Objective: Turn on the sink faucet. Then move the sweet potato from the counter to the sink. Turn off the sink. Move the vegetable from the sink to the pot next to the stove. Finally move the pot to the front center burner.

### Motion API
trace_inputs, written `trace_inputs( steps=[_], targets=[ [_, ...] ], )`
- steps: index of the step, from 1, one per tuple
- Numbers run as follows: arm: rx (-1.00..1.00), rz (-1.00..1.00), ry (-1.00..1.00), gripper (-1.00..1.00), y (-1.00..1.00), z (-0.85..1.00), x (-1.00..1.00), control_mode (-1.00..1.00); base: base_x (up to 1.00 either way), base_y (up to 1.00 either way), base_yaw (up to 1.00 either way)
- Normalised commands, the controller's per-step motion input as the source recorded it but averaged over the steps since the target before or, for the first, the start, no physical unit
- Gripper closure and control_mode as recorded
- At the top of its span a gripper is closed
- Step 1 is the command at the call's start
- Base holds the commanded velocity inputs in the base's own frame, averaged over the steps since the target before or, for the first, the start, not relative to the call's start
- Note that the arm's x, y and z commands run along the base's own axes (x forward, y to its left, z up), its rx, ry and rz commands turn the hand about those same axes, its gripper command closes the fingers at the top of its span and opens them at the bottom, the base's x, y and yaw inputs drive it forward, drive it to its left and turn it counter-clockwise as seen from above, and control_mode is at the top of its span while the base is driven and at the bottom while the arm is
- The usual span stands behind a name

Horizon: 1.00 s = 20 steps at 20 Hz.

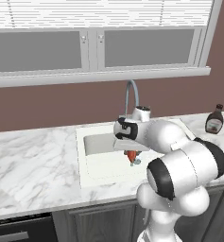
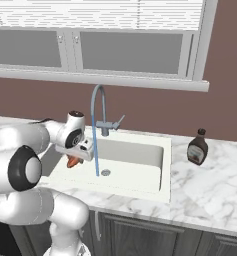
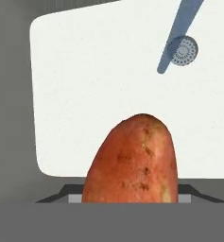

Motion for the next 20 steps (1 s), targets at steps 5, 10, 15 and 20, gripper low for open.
trace_inputs(
  steps=[5, 10, 15, 20],
  targets=[
    [0.1, 0.09, -0.22, 1.0, -0.76, 0.01, -0.26, -1.0, 0.0, 0.0, 0.0],
    [0.08, 0.1, -0.13, 1.0, -0.82, 0.09, -0.05, -1.0, 0.0, 0.0, 0.0],
    [0.08, 0.11, 0.0, 1.0, -0.91, 0.07, 0.38, -1.0, 0.0, 0.0, 0.0],
    [0.1, 0.16, 0.0, 1.0, -0.73, -0.06, 0.56, -1.0, 0.0, 0.0, 0.0]
  ],
)
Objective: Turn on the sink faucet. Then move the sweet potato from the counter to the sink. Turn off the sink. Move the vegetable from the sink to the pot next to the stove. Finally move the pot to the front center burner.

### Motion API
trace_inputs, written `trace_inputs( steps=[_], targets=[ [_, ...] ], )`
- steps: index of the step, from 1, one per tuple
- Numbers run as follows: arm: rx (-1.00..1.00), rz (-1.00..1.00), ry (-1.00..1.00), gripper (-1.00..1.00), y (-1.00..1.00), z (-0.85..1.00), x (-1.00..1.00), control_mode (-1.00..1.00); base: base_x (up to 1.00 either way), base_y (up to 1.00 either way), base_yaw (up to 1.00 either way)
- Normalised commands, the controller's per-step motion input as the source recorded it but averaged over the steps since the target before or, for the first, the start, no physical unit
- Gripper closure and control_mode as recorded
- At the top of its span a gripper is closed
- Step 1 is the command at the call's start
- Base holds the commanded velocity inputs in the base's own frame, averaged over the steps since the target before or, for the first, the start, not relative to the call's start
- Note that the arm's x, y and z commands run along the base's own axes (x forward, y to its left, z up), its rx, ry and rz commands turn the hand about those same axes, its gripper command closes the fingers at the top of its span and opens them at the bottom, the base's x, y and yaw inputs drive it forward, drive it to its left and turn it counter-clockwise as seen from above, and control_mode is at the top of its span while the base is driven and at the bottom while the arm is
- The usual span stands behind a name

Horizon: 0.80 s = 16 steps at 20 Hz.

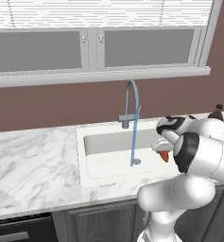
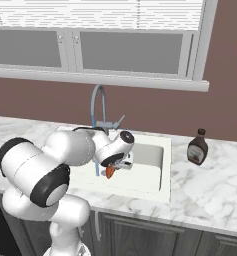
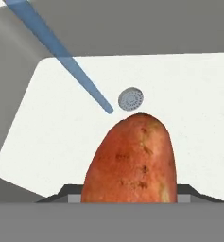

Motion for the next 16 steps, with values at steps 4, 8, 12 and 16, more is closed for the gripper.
trace_inputs(
  steps=[4, 8, 12, 16],
  targets=[
    [0.05, 0.14, 0.0, 1.0, -0.33, -0.23, 0.47, -1.0, 0.0, 0.0, 0.0],
    [0.0, 0.04, 0.02, 1.0, 0.05, -0.33, 0.54, -1.0, 0.0, 0.0, 0.0],
    [0.0, 0.0, 0.09, 1.0, 0.25, -0.36, 0.52, -1.0, 0.0, 0.0, 0.0],
    [0.0, 0.0, 0.07, 1.0, 0.21, -0.38, 0.44, -1.0, 0.0, 0.0, 0.0]
  ],
)
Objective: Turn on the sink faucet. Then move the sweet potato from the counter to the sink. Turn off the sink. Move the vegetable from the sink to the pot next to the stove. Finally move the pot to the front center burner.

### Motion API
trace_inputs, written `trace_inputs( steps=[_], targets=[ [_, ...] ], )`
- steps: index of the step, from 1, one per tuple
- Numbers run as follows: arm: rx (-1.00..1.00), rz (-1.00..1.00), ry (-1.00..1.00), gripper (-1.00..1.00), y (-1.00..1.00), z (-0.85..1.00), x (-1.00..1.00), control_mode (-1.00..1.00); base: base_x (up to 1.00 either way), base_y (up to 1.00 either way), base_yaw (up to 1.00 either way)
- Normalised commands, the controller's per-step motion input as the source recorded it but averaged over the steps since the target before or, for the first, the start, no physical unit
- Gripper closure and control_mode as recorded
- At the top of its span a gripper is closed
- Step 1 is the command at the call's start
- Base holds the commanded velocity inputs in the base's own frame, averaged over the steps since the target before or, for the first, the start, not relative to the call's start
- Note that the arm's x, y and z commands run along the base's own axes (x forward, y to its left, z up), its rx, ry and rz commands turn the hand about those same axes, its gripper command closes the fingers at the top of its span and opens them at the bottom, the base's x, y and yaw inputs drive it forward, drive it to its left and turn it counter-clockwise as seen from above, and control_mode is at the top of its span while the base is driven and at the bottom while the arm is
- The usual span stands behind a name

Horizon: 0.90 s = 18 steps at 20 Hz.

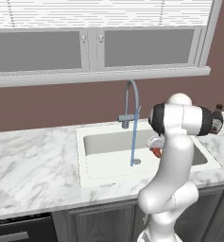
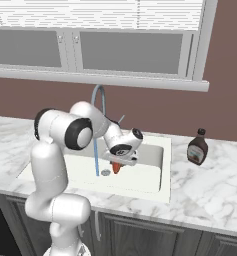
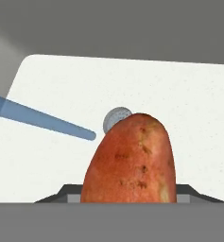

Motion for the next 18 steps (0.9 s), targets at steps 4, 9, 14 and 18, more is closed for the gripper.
trace_inputs(
  steps=[4, 9, 14, 18],
  targets=[
    [0.0, 0.0, 0.05, 1.0, 0.2, -0.38, 0.34, -1.0, 0.0, 0.0, 0.0],
    [0.0, 0.0, 0.03, 1.0, 0.13, -0.4, 0.19, -1.0, 0.0, 0.0, 0.0],
    [0.0, 0.0, 0.0, 1.0, 0.06, -0.37, 0.13, -1.0, 0.0, 0.0, 0.0],
    [0.0, 0.0, 0.0, 1.0, 0.0, -0.27, 0.08, -1.0, 0.0, 0.0, 0.0]
  ],
)
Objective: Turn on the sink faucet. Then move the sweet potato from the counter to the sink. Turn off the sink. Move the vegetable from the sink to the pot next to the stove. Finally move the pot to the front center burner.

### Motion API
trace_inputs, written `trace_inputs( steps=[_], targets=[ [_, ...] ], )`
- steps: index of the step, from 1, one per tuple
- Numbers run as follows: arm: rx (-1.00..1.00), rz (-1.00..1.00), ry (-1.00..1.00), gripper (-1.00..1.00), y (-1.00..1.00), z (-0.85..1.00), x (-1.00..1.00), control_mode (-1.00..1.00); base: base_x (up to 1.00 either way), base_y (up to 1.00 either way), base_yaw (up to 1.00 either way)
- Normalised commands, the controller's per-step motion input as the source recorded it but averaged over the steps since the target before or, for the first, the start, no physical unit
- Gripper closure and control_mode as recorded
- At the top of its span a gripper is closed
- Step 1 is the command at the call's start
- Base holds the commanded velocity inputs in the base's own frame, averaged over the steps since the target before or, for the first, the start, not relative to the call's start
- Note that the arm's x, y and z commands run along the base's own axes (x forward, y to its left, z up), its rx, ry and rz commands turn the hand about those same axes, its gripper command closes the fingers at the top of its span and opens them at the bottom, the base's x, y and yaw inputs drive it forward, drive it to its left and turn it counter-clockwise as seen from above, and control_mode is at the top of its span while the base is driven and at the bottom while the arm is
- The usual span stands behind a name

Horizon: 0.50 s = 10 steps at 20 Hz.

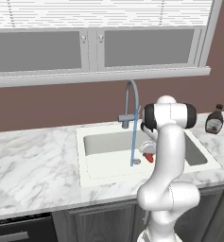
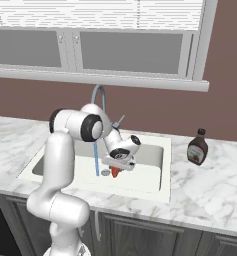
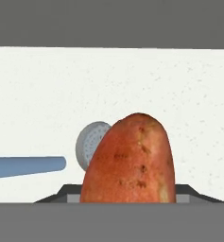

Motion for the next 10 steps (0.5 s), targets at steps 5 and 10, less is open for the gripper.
trace_inputs(
  steps=[5, 10],
  targets=[
    [0.0, 0.0, 0.0, 1.0, 0.0, -0.27, 0.05, -1.0, 0.0, 0.0, 0.0],
    [0.0, 0.0, 0.0, 1.0, 0.0, -0.29, 0.06, -1.0, 0.0, 0.0, 0.0]
  ],
)
